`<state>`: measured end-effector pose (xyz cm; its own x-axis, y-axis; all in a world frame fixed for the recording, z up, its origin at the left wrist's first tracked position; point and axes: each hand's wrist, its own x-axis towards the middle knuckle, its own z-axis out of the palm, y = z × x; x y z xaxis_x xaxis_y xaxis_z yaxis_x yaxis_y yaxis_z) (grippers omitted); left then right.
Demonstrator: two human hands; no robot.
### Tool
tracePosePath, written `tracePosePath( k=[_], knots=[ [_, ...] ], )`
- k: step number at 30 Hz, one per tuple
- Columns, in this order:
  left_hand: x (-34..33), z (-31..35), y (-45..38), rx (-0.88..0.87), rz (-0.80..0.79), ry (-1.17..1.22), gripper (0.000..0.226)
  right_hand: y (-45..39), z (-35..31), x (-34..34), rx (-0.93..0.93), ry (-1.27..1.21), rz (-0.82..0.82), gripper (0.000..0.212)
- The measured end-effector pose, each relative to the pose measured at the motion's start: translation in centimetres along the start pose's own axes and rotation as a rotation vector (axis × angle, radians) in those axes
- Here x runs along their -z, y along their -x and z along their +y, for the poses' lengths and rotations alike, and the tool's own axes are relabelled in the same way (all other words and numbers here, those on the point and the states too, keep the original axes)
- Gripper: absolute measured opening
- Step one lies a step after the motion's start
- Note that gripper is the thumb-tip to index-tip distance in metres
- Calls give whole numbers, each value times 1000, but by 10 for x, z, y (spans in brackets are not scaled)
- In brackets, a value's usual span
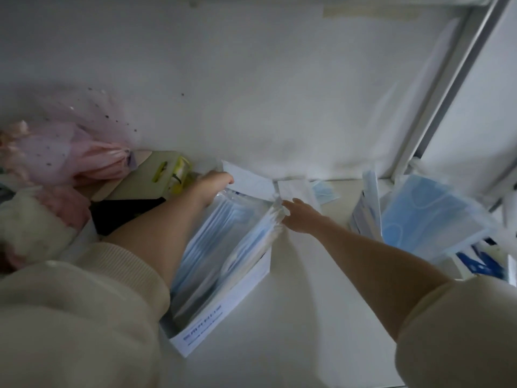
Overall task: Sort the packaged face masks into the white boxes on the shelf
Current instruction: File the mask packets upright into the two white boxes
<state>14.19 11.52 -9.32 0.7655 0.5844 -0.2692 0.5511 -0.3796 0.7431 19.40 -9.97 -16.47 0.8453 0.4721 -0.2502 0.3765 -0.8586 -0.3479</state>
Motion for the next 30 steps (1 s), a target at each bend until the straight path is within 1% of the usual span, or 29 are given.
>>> tracePosePath(
  k=[3, 5, 6, 9, 13, 15, 16, 17, 19, 20, 23, 26, 28, 30],
  knots=[
    [0, 7, 2, -98, 4, 66, 30, -3, 0, -5, -19, 2, -84, 56],
    [1, 13, 6, -173, -21, 101, 20, 0, 0, -8, -8, 36, -86, 52],
    [1, 15, 7, -192, -29, 117, 18, 3, 0, -10, -4, 67, -60, 51],
    [2, 19, 7, -182, 0, 212, 12, 10, 0, -10, -11, 141, 27, 49],
    [4, 20, 5, -143, 62, 284, 13, 16, 0, -5, -27, 187, 26, 41],
    [6, 20, 7, -137, 55, 293, 13, 18, 2, -1, -30, 178, 108, 40],
    [6, 19, 7, -130, 52, 294, 14, 18, 4, -2, -30, 169, 158, 43],
    [6, 18, 8, -125, 50, 296, 13, 19, 5, -3, -31, 160, 174, 50],
    [4, 16, 10, -124, 41, 296, 12, 22, 8, -9, -54, 127, 98, 65],
    [4, 15, 12, -128, 37, 294, 12, 23, 8, -11, -73, 120, 61, 68],
    [5, 16, 15, -139, 38, 296, 13, 23, 7, -13, -76, 185, 57, 60],
    [6, 18, 19, -165, 46, 305, 15, 26, 4, -15, -31, 290, 100, 38],
    [7, 19, 25, -218, 48, 282, 10, 30, 4, -19, -27, 356, 148, 28],
    [10, 22, 34, -292, 53, 258, 10, 36, 6, -18, -35, 322, 208, 26]
  ],
)
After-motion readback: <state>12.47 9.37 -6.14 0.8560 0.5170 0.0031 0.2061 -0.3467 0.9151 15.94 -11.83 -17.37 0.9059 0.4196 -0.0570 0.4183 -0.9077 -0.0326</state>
